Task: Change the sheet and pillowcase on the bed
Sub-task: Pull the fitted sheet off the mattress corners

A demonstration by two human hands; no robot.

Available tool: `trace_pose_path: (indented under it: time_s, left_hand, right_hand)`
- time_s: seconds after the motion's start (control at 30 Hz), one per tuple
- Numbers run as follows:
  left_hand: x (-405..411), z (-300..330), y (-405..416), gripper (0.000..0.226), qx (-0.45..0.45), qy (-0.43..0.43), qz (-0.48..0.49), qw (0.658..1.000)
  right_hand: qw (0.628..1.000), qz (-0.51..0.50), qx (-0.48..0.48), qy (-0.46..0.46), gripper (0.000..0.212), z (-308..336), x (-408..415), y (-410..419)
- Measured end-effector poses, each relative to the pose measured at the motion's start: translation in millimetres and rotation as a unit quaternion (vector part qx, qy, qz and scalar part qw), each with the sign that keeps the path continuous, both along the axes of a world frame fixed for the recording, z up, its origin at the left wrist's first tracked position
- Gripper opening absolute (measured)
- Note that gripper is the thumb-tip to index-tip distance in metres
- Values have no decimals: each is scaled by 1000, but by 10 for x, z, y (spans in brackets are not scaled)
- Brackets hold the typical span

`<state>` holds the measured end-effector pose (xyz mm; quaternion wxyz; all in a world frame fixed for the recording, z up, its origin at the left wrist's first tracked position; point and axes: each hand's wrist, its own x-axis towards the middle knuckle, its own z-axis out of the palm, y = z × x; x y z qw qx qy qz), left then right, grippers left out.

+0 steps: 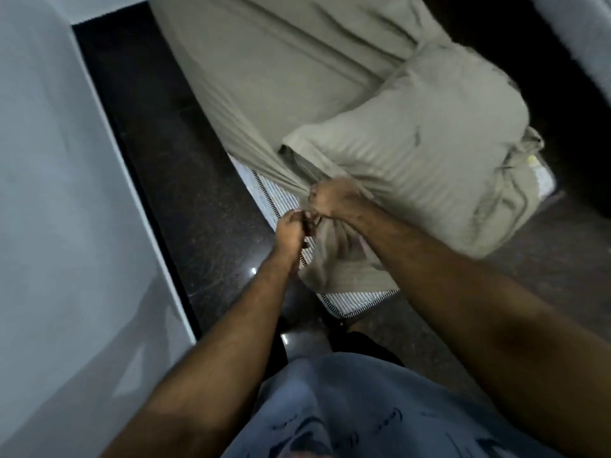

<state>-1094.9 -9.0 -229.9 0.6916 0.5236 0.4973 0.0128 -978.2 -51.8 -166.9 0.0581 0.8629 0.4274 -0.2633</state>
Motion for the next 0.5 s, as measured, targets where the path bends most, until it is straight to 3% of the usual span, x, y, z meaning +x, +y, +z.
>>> trace_pose_path:
  time_s: [0.23,0.37,0.5]
  left_hand:
    - [160,-38,573,50,-171,48,17,984]
    - [480,-16,890,71,-260,-29,71,963]
    - [866,213,1252,55,-285,-115,129,943]
  right_hand:
    - [986,-131,104,-28,32,413,-345,-56]
    - [984,-156,82,-37,35,406,-447,-16]
    - [979,-188,79,-22,38,286,-486,-26]
